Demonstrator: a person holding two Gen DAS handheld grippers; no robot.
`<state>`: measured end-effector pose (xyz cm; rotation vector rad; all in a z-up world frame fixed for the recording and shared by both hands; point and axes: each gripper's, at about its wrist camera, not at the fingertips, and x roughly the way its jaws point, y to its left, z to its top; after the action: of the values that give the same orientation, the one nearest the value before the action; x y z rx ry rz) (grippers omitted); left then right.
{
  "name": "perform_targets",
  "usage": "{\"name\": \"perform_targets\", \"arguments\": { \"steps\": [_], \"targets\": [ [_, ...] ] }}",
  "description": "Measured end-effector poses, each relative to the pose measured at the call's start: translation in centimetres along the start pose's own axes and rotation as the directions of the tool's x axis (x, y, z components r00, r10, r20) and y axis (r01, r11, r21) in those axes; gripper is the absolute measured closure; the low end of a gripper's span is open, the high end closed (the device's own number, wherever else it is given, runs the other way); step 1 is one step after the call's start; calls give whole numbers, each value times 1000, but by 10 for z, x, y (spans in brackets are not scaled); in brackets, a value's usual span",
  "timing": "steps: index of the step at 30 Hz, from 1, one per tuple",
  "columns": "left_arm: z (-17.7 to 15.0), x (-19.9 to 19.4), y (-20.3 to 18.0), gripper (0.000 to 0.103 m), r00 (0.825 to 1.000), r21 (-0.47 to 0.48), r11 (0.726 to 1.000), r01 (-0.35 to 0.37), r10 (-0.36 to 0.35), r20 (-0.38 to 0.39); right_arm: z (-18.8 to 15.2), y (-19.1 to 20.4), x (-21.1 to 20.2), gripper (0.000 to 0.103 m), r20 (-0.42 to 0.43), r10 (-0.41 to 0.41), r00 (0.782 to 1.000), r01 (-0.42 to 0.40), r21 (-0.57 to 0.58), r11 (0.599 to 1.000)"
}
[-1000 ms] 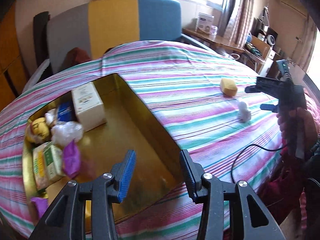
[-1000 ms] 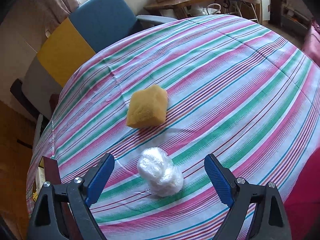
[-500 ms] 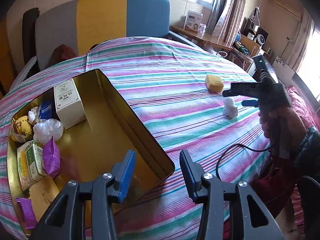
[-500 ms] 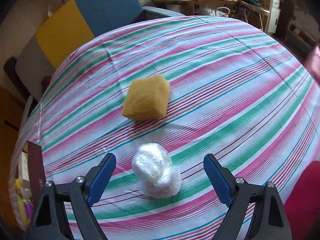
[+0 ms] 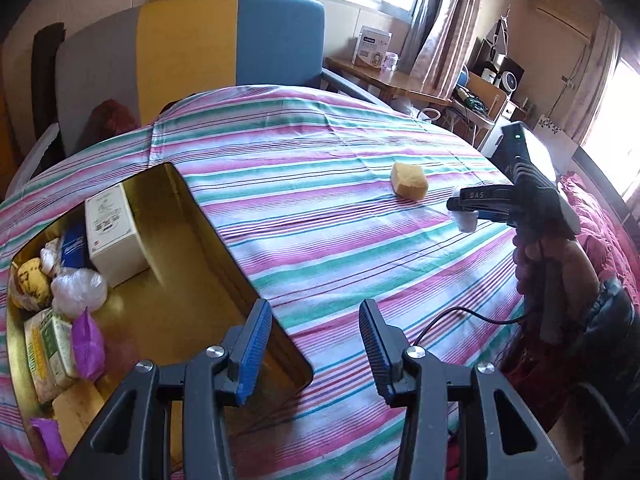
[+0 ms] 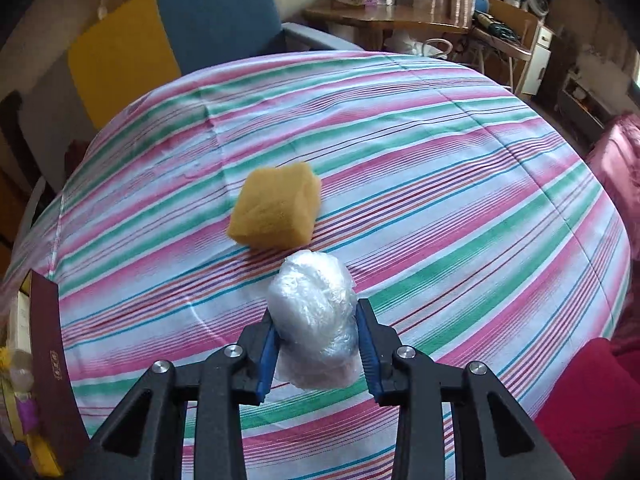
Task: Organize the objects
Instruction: 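Grasp the yellow sponge with the left tool while the right holds the plastic bundle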
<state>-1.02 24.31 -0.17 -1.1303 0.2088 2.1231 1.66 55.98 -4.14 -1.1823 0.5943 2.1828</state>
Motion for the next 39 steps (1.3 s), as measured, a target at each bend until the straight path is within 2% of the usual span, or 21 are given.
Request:
{"name": "perform_targets", "arguments": {
  "steps": [4,9,12,19,25,29,32,34,36,37,38,39],
  "targets": [
    [18,21,-12,57,1000,18,1000,-1,2,-26,4,-9,-13,67,64,-7,998,3,64,998],
    [47,54,-33,48,998,67,998,13,-9,-62,6,-29,-25,67,120,39,992,-59,167,984],
    [65,79,-48,37,995,90,994,63,-55,-87,7,-39,-29,67,133,92,987,-120,220,968],
    [105,135,-86,36,989,145,984,103,-85,-124,7,-42,-31,67,155,169,973,-204,249,947],
    [129,184,-121,35,982,205,968,142,-112,-152,5,-50,-33,67,179,199,964,-243,278,929],
    [137,217,-140,35,979,233,962,143,-104,-175,5,-56,-33,66,187,201,962,-251,302,920],
    [145,235,-148,27,979,230,963,142,-101,-178,5,-59,-32,65,186,203,962,-254,316,914],
    [151,245,-153,26,978,227,963,146,-106,-179,5,-60,-31,65,183,199,963,-251,325,912],
    [155,261,-154,27,978,235,966,105,-58,-199,5,-60,-31,65,179,197,964,-247,327,912],
    [154,266,-151,36,975,220,971,97,-49,-215,5,-60,-30,65,176,195,965,-244,326,913],
    [153,272,-144,42,965,180,976,119,-71,-253,5,-59,-29,65,172,193,966,-240,322,916],
    [152,267,-139,47,968,168,977,135,-94,-231,6,-58,-29,65,167,191,967,-236,317,919]
  ]
}}
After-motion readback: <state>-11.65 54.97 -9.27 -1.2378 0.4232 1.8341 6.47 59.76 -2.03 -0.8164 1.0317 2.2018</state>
